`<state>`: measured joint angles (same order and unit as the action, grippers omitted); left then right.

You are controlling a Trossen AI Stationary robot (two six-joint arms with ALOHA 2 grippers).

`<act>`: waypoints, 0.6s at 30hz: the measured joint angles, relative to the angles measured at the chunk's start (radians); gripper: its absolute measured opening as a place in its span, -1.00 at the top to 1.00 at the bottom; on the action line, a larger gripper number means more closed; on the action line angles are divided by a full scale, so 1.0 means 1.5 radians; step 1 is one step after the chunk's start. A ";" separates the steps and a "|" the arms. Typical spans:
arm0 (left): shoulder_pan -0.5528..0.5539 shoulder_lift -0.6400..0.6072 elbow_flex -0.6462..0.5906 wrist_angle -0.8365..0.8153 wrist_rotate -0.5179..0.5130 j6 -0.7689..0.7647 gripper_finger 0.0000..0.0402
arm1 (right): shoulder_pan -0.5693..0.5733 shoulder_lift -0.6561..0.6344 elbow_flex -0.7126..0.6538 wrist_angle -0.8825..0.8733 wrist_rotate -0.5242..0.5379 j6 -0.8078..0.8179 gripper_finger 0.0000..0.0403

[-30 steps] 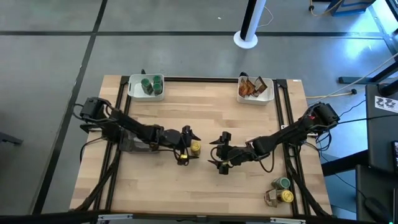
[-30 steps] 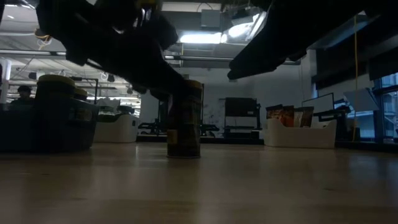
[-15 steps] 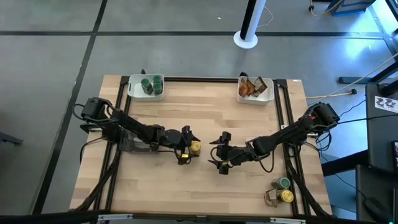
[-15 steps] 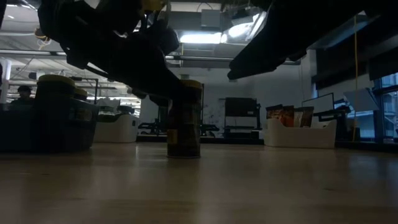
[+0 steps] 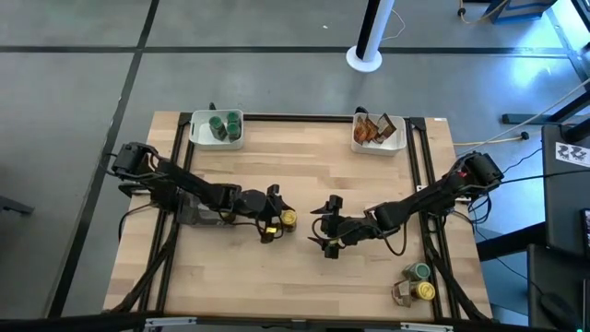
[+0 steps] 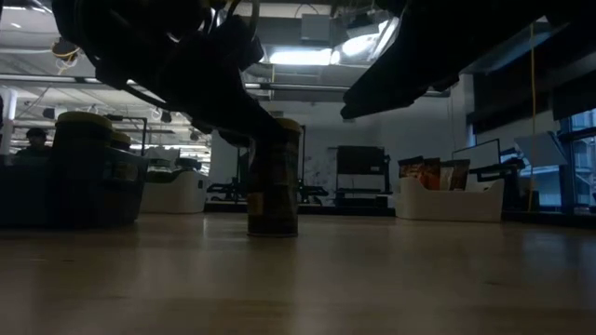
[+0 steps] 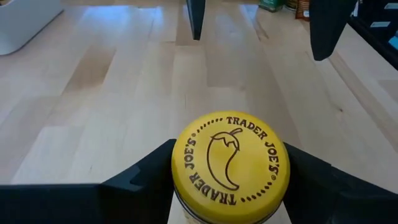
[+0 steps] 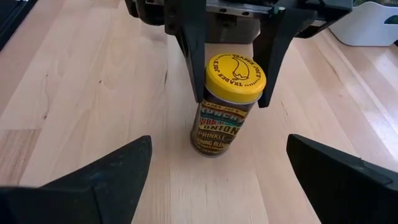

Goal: Sort spices by type
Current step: Put the yellow seasoning bottle into the black bin

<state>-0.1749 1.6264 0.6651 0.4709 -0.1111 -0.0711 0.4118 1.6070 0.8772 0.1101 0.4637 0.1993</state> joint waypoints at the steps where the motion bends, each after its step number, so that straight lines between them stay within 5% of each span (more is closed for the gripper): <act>1: 0.000 0.000 0.000 0.000 0.000 0.000 -0.09 | 0.000 0.000 0.000 0.000 0.000 0.000 -0.85; 9: -0.007 -0.040 0.000 -0.054 -0.007 -0.023 -0.11 | 0.000 0.000 0.000 0.000 0.000 -0.001 -0.85; 18: -0.044 -0.215 0.000 -0.241 -0.100 -0.064 -0.10 | 0.000 0.000 0.000 0.000 0.000 -0.002 -0.85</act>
<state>-0.2414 1.3045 0.6651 0.1093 -0.2609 -0.1667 0.4119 1.6073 0.8772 0.1098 0.4638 0.1963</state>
